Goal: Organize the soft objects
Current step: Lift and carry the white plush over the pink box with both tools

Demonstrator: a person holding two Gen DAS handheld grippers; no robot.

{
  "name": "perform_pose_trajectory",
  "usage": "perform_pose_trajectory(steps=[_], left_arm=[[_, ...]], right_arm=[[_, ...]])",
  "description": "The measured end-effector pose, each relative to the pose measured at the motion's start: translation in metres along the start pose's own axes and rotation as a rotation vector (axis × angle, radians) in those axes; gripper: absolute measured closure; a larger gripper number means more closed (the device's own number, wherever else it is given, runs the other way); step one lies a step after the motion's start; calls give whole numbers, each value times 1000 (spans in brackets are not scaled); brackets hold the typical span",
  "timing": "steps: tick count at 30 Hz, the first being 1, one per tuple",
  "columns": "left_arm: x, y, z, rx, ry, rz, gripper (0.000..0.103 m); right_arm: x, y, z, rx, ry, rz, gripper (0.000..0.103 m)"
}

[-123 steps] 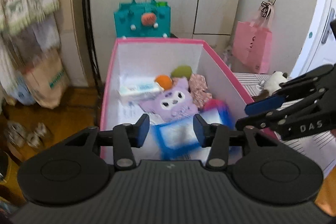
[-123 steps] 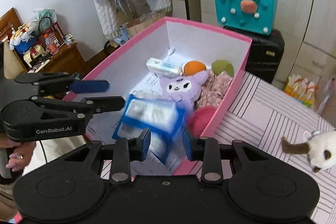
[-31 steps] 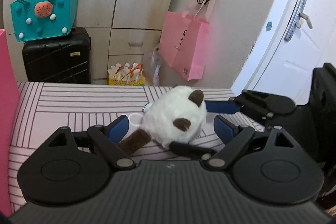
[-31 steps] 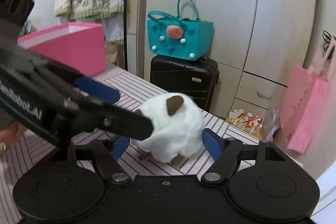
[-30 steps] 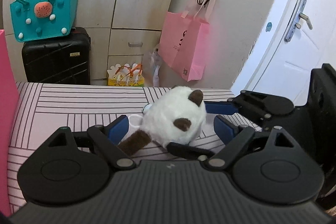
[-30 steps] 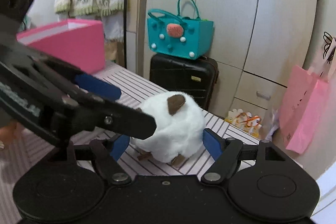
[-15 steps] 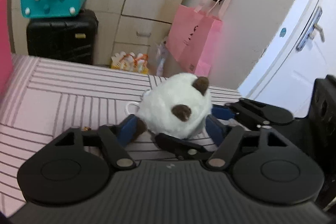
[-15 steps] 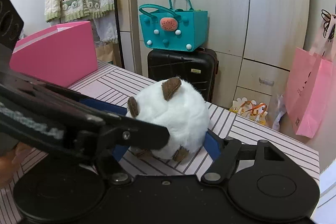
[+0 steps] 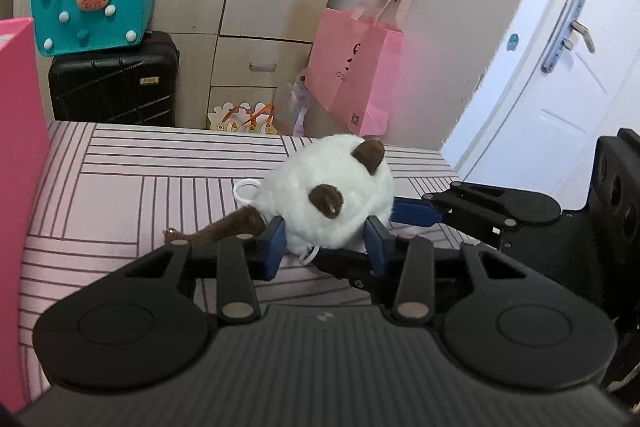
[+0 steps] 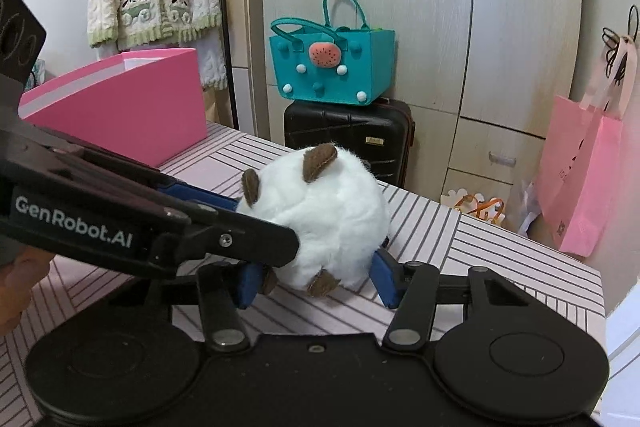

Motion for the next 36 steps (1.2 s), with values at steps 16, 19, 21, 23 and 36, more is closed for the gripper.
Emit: perform_pose_trajectory(steps=[16, 19, 21, 23, 36], left_arm=[[-34, -70, -13, -46, 11, 0, 63], [-43, -85, -13, -64, 27, -6, 63], [-47, -96, -12, -79, 34, -4, 63], [-51, -109, -11, -89, 49, -7, 63], [-64, -186, -2, -58, 132, -74, 63]], right_arm=[[-13, -54, 55, -28, 89, 1, 42], [-15, -63, 69, -44, 68, 5, 42], [-16, -71, 79, -51, 52, 5, 42], [-16, -79, 89, -54, 39, 1, 42], [5, -109, 159, -68, -63, -7, 42]])
Point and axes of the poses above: each gripper's, at about its wrist camera, not at the fingertips, and y roughly the way its jaws point, z to its left, x to its top, the point moved 3 cm from there along y, roughly the way its jaws point, and after that the axes turned 1 degree about z, right-handed, at the moved point
